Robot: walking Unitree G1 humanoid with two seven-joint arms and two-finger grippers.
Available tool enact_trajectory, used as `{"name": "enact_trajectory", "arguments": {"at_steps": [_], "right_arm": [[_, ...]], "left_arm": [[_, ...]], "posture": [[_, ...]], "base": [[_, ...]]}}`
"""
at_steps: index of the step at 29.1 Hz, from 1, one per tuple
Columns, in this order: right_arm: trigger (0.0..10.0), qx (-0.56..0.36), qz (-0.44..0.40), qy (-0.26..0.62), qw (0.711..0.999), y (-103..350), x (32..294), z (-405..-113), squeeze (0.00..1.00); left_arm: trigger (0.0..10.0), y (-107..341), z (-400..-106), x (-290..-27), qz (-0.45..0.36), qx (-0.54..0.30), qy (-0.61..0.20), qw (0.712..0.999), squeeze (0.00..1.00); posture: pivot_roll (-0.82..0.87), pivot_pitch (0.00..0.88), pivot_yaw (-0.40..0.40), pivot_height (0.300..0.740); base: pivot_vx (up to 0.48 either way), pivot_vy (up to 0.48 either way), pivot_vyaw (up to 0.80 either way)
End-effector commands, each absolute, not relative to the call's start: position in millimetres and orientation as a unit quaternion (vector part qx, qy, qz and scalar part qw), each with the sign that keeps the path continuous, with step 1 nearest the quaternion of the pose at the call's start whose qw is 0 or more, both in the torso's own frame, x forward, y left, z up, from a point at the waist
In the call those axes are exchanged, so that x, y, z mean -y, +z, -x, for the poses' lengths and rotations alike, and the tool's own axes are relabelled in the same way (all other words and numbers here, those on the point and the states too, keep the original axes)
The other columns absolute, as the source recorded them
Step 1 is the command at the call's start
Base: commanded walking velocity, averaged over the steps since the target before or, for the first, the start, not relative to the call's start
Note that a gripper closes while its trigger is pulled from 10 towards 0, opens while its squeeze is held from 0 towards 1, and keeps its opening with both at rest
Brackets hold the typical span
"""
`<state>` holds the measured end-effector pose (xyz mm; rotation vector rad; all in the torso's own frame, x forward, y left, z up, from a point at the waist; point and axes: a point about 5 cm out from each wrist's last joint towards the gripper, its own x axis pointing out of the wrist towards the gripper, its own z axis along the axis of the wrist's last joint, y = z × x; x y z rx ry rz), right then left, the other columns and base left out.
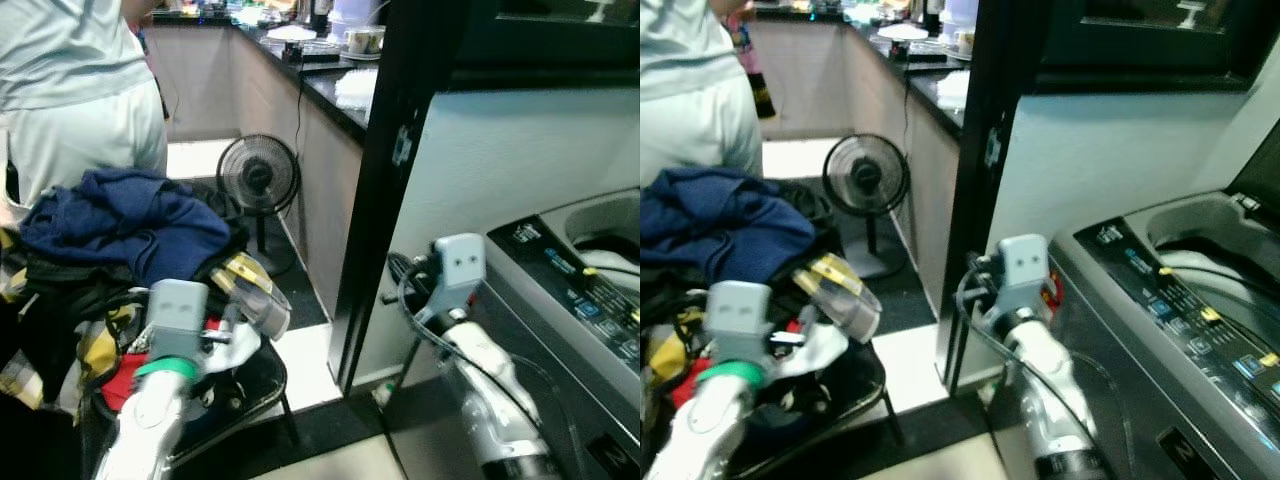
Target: Clothes washing
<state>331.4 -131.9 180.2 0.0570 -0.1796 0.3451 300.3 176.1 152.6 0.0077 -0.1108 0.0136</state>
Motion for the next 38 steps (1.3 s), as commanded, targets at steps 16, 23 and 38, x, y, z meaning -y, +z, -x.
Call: {"name": "enact_trajectory", "arguments": {"at_steps": [16,23,38], "right_arm": [[10.0,0.077,-0.009,0.157,0.984,175.4,145.1,-336.5,0.00],[10.0,0.076,-0.004,0.158,0.984,175.8,145.9,-337.8,0.00],[10.0,0.089,-0.054,0.158,0.982,177.1,138.5,-333.9,0.00]], "left_arm": [[10.0,154.0,-299.9,-154.8,-0.015,0.074,-0.035,0.997,0.00],[10.0,155.3,-299.2,-155.4,-0.010,0.075,-0.031,0.997,0.00],[10.0,159.2,-298.6,-148.8,0.012,0.094,-0.053,0.994,0.00]], "posture": [[-0.01,0.005,-0.033,0.740],[-0.01,0.003,-0.035,0.740],[-0.03,0.007,-0.012,0.740]], "base": [[0.000,0.000,0.80],[0.000,0.000,0.80],[0.000,0.246,0.16]]}}
